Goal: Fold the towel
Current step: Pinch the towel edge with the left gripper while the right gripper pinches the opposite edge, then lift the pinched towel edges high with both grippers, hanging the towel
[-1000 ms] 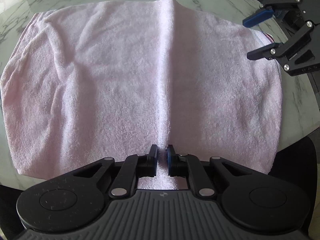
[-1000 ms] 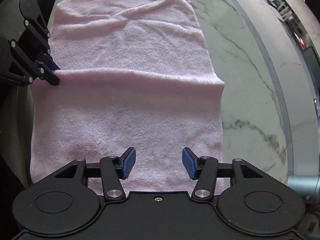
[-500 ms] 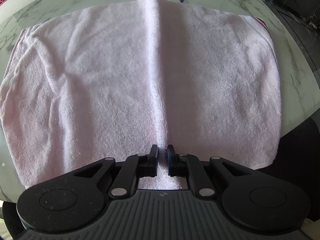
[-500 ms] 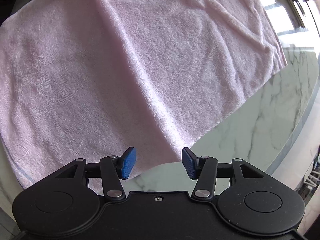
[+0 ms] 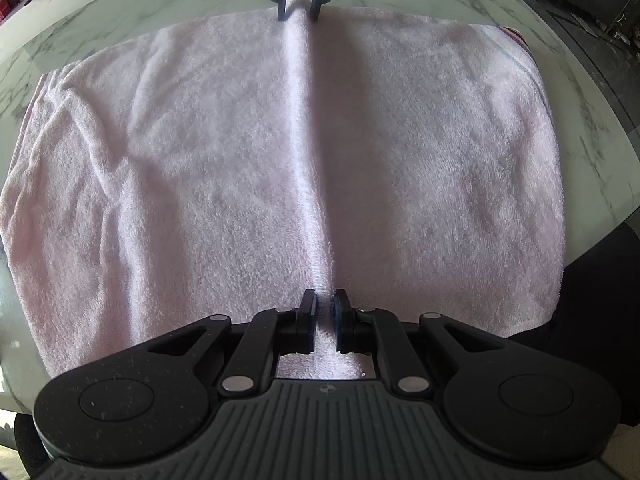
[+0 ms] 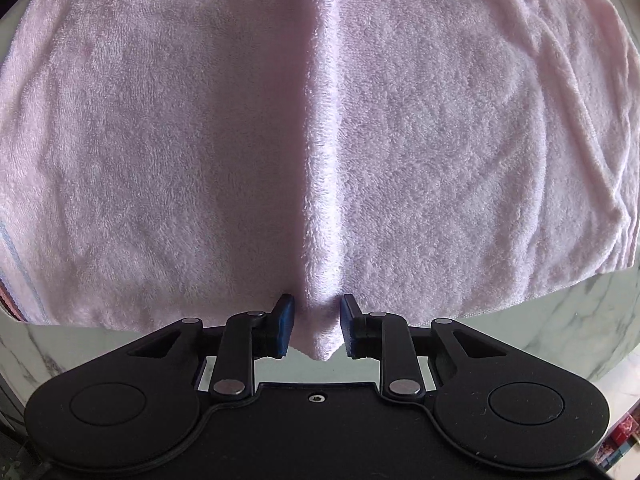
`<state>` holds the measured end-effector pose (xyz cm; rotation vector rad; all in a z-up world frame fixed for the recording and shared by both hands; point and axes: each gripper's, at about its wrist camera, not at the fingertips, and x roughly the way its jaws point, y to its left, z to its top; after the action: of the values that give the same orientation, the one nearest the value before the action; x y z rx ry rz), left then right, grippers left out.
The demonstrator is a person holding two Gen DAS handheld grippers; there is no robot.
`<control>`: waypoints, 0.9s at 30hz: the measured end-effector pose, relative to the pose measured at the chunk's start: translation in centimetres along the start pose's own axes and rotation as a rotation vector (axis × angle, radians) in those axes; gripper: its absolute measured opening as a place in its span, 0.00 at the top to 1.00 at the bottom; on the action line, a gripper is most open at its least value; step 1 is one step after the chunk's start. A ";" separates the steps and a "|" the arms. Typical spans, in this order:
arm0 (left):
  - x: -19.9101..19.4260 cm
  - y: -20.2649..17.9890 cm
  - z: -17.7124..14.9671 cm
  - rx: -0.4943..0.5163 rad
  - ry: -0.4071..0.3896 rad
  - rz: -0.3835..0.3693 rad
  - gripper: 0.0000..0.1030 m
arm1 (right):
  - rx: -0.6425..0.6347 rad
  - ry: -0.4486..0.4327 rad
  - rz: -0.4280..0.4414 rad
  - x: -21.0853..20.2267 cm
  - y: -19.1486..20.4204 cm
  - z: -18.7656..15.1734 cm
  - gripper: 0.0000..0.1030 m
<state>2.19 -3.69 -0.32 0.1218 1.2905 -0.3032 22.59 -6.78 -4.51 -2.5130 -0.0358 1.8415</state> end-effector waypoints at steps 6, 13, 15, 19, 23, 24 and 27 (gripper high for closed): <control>0.1 0.0 -0.2 0.008 -0.011 0.002 0.94 | 0.035 0.008 -0.008 -0.1 1.1 2.1 0.96; -0.4 -0.3 -0.7 0.048 -0.041 0.005 0.97 | 0.159 0.050 -0.047 -0.7 2.4 5.3 0.96; -0.9 -0.4 -0.9 0.068 -0.051 0.016 0.97 | 0.195 0.067 -0.058 -1.2 2.7 6.0 0.96; -2.9 -0.3 -1.6 0.110 -0.082 0.036 0.97 | 0.299 0.106 -0.085 -3.0 3.4 8.0 0.97; -5.1 -0.1 -1.9 0.155 -0.124 0.083 0.97 | 0.384 0.153 -0.124 -5.3 4.8 10.1 0.97; -5.8 0.0 -2.0 0.169 -0.137 0.101 0.97 | 0.406 0.166 -0.135 -6.0 5.3 10.7 0.97; -7.5 0.3 -2.2 0.210 -0.166 0.145 0.97 | 0.493 0.196 -0.170 -8.1 6.5 12.8 0.97</control>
<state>-1.56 -1.68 6.22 0.3601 1.0775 -0.3173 7.99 -13.49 -0.82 -2.2452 0.1795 1.3330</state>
